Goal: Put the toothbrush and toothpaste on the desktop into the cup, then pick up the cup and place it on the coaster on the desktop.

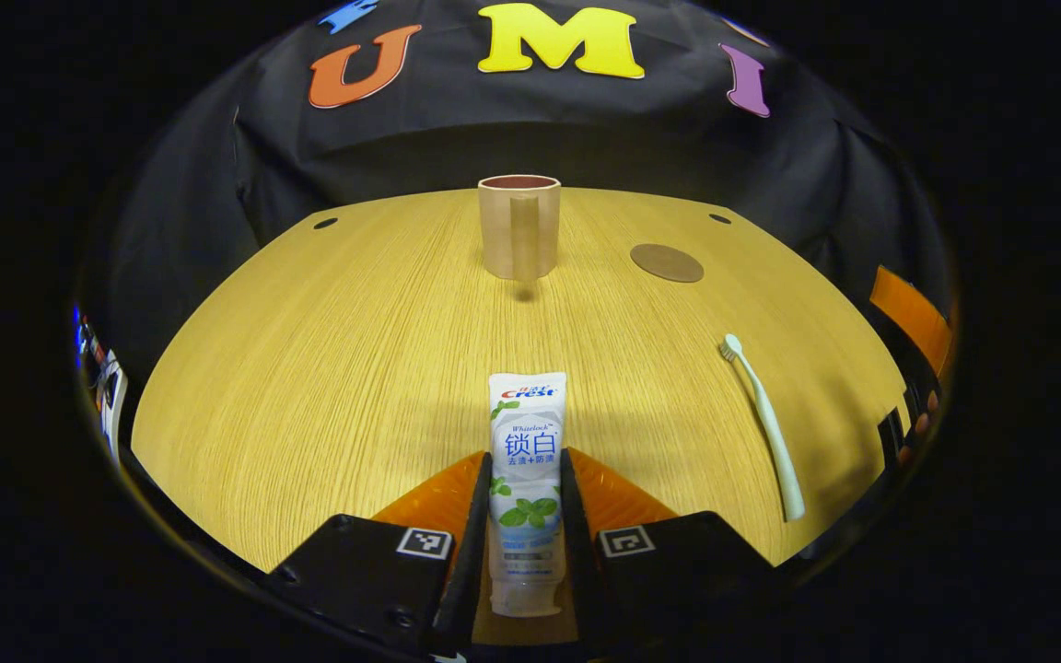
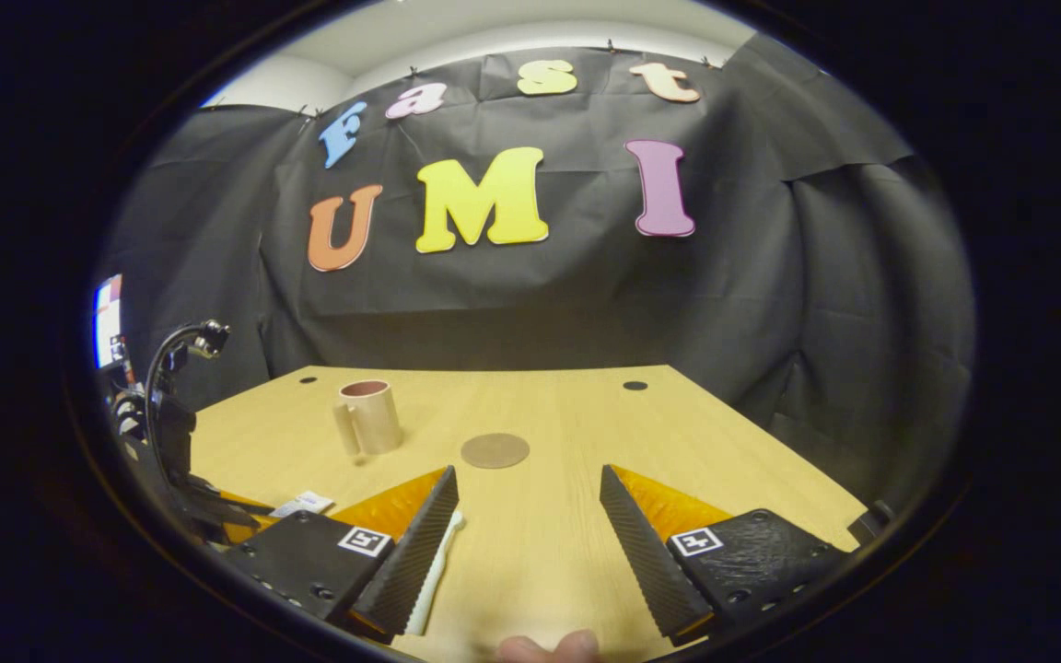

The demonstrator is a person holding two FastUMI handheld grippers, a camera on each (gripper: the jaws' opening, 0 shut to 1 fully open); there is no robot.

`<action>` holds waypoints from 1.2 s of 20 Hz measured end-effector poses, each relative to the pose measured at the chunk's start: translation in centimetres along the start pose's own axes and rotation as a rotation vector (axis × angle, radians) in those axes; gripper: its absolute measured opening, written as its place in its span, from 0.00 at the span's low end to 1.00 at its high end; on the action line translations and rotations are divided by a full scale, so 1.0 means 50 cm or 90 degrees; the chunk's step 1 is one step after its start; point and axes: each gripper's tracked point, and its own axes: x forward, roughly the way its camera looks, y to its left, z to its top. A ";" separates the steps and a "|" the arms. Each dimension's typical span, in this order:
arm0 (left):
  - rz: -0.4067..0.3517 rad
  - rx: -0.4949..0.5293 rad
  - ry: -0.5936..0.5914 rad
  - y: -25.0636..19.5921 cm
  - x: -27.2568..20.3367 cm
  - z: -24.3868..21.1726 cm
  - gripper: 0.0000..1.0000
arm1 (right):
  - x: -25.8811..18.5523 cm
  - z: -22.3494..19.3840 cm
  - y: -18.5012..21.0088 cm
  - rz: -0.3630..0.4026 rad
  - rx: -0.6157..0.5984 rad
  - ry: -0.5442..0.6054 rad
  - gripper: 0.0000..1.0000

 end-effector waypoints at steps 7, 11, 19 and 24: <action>-0.034 -0.017 -0.044 -0.020 -0.035 0.025 0.39 | 0.005 -0.022 0.042 0.022 -0.003 0.018 0.94; -0.009 -0.024 -0.088 0.006 -0.064 0.061 0.39 | 0.011 -0.059 0.077 0.031 -0.011 0.054 0.92; -0.003 -0.055 -0.164 0.032 -0.098 0.128 0.39 | 0.040 -0.152 0.138 0.010 -0.043 0.142 0.94; -0.017 -0.067 -0.194 0.036 -0.113 0.166 0.39 | 0.067 -0.199 0.151 -0.010 -0.018 0.188 0.93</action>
